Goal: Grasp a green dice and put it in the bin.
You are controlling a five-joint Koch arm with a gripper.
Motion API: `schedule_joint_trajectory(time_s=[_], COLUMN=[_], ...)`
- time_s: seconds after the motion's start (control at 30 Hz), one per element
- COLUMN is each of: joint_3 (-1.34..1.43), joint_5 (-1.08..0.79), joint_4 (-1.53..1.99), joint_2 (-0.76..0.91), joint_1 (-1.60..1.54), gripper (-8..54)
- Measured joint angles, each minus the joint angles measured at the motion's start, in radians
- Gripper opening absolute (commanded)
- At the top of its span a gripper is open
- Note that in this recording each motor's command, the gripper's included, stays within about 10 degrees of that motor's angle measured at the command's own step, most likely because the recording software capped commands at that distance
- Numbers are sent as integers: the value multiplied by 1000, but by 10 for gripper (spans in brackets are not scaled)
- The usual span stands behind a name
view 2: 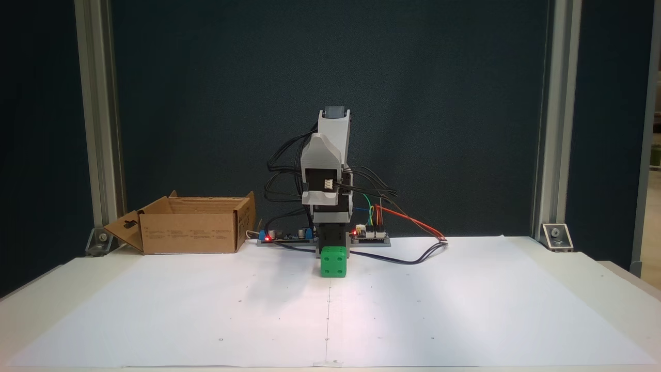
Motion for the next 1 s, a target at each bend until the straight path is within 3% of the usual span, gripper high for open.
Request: schedule_joint_trajectory(time_s=[0.5, 0.7, 1.0], joint_3=[-51, -181, -465], joint_5=[0, 0, 86], joint_4=[28, 244, 838], joint_2=[0, 0, -2], joint_1=[-25, -37, -38], gripper=[431, 431, 435])
